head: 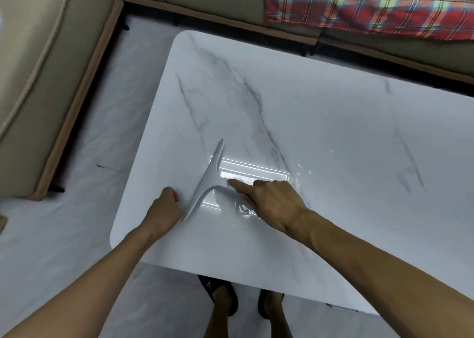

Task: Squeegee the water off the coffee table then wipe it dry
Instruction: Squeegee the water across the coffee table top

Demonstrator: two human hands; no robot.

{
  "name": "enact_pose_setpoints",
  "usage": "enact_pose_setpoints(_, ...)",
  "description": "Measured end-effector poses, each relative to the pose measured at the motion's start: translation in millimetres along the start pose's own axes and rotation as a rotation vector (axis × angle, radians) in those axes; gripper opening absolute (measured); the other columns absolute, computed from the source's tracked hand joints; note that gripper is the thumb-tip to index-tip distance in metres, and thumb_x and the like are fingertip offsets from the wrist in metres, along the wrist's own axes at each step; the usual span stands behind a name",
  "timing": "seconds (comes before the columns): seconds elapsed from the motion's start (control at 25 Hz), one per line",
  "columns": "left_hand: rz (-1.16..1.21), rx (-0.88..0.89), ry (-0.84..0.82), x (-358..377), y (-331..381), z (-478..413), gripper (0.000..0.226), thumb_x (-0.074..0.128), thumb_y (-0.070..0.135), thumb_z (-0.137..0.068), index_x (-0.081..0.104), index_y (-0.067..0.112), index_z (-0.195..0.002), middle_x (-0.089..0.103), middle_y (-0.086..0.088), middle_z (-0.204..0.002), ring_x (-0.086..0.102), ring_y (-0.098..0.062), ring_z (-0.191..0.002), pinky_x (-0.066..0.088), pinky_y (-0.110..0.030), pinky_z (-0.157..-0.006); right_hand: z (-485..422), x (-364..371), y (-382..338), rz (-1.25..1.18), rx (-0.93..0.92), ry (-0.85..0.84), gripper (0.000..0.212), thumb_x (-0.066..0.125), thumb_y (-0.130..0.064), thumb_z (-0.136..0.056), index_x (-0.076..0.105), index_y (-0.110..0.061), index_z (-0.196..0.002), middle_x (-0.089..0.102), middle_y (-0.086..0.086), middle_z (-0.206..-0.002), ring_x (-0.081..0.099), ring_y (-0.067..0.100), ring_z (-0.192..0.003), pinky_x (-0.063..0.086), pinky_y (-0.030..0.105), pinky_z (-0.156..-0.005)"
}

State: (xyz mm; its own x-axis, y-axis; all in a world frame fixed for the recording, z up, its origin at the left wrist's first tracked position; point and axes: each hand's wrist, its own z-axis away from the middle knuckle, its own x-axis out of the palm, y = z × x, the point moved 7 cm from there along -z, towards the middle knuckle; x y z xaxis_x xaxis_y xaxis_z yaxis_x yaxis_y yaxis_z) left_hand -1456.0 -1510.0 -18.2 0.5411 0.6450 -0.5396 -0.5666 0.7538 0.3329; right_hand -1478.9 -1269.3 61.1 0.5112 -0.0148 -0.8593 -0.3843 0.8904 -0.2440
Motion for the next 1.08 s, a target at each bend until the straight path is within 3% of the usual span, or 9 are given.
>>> enact_pose_setpoints(0.12,-0.023,-0.011,-0.038,7.8,-10.8,5.2,0.020,0.046,0.001,-0.083,0.042,0.013,-0.099,0.051,-0.005,-0.086,0.048,-0.015,-0.068,0.034,-0.027,-0.053,-10.5,18.5,-23.4,0.085,-0.049,-0.040,0.048,0.031,-0.031,-0.104,0.020,-0.044,-0.149,0.062,0.004,-0.100,0.063,0.033,-0.082,0.030,0.033,-0.060)
enact_pose_setpoints(0.32,-0.071,0.058,-0.056,27.7,-12.4,4.7,0.016,0.044,-0.001,-0.082,0.043,0.007,-0.095,0.042,-0.007,-0.107,0.045,-0.019,-0.074,0.033,-0.026,-0.056,62.4,15.8,62.8,0.101,0.138,-0.017,0.043,0.026,-0.042,-0.103,0.024,-0.052,-0.144,0.062,-0.004,-0.091,0.065,0.028,-0.079,0.033,0.031,-0.057)
enact_pose_setpoints(0.48,-0.006,0.028,0.017,23.8,-13.3,6.6,0.014,0.049,0.007,-0.084,0.044,0.013,-0.096,0.051,-0.004,-0.091,0.049,-0.016,-0.069,0.035,-0.027,-0.053,116.4,-3.5,106.8,0.180,0.284,-0.051,0.040,0.019,-0.048,-0.101,0.024,-0.055,-0.140,0.056,-0.006,-0.075,0.064,0.026,-0.070,0.047,0.033,-0.058)
enact_pose_setpoints(0.56,0.037,0.024,0.114,13.0,-19.7,10.1,0.011,0.051,0.010,-0.086,0.045,0.015,-0.094,0.053,-0.001,-0.082,0.052,-0.017,-0.069,0.036,-0.026,-0.052,103.8,-10.3,85.0,0.162,0.230,-0.046,0.042,0.019,-0.049,-0.101,0.025,-0.053,-0.142,0.058,-0.006,-0.080,0.064,0.027,-0.072,0.045,0.034,-0.059)
enact_pose_setpoints(0.72,0.134,-0.034,0.385,-21.9,-54.2,21.2,0.005,0.049,0.009,-0.088,0.049,0.013,-0.090,0.056,-0.002,-0.082,0.053,-0.023,-0.072,0.036,-0.028,-0.052,23.2,5.3,-30.8,0.070,-0.075,-0.069,0.043,0.025,-0.042,-0.104,0.023,-0.047,-0.147,0.062,0.000,-0.099,0.064,0.032,-0.079,0.037,0.034,-0.060)
enact_pose_setpoints(0.84,0.111,-0.122,0.522,-45.0,-89.0,28.8,0.008,0.045,0.006,-0.089,0.049,0.010,-0.095,0.057,-0.009,-0.087,0.053,-0.029,-0.076,0.043,-0.033,-0.063,-22.2,34.7,-120.9,0.105,-0.253,-0.139,0.053,0.034,-0.025,-0.102,0.019,-0.040,-0.151,0.060,0.006,-0.104,0.062,0.032,-0.080,0.033,0.032,-0.060)
enact_pose_setpoints(0.96,0.103,-0.172,0.523,-50.7,-120.8,32.1,0.017,0.045,0.005,-0.087,0.048,0.008,-0.103,0.057,-0.013,-0.101,0.055,-0.033,-0.088,0.043,-0.036,-0.071,-40.7,55.4,-161.5,0.110,-0.324,-0.155,0.057,0.036,-0.020,-0.101,0.018,-0.039,-0.151,0.059,0.007,-0.105,0.063,0.031,-0.085,0.033,0.032,-0.060)
enact_pose_setpoints(1.08,0.164,-0.202,0.360,-30.4,-132.7,29.8,0.023,0.043,0.002,-0.085,0.044,0.013,-0.105,0.052,-0.011,-0.107,0.054,-0.031,-0.094,0.040,-0.033,-0.074,-31.5,59.5,-135.8,0.093,-0.309,-0.148,0.059,0.039,-0.021,-0.098,0.021,-0.045,-0.149,0.060,0.006,-0.103,0.064,0.031,-0.087,0.032,0.033,-0.061)
